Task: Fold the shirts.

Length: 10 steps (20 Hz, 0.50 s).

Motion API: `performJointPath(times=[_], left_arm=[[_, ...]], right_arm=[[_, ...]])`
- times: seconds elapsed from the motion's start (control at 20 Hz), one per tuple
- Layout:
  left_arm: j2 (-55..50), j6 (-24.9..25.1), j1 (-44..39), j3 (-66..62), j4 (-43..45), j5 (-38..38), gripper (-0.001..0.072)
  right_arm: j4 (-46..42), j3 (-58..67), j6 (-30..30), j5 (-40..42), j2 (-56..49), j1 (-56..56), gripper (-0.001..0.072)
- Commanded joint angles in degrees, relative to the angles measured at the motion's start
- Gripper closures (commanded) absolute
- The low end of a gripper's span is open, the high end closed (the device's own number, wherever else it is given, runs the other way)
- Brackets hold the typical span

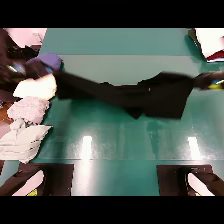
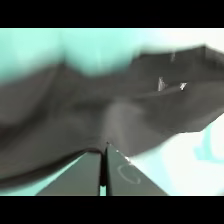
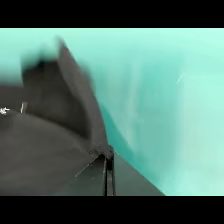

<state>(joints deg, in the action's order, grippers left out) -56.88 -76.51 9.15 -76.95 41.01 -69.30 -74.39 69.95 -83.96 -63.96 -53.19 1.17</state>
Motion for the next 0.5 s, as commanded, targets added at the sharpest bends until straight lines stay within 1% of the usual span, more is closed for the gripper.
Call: performJointPath(times=[0.0, 0.1, 0.2, 0.3, 0.45], left_arm=[[0.0, -1.7, 3.0, -19.9, -1.0, -0.5, 0.0681], [0.0, -2.0, 3.0, -29.2, -1.0, 2.4, 0.0681], [0.0, -3.1, 3.0, -37.1, -1.0, 5.7, 0.0681], [0.1, -3.0, 3.0, -43.7, -1.0, 7.8, 0.0681], [3.3, -3.0, 3.0, -45.5, -1.0, 13.9, 0.0681]], right_arm=[[23.0, 9.2, -1.9, -2.1, 1.6, -17.0, 0.0692], [31.8, 14.1, 0.0, -2.2, 1.6, -24.2, 0.0692], [35.9, 19.3, 0.6, -2.3, 1.6, -28.0, 0.0692], [36.0, 26.1, 0.7, -2.1, 1.6, -29.3, 0.0692], [35.6, 35.9, 1.9, -1.2, 1.6, -29.2, 0.0692]])
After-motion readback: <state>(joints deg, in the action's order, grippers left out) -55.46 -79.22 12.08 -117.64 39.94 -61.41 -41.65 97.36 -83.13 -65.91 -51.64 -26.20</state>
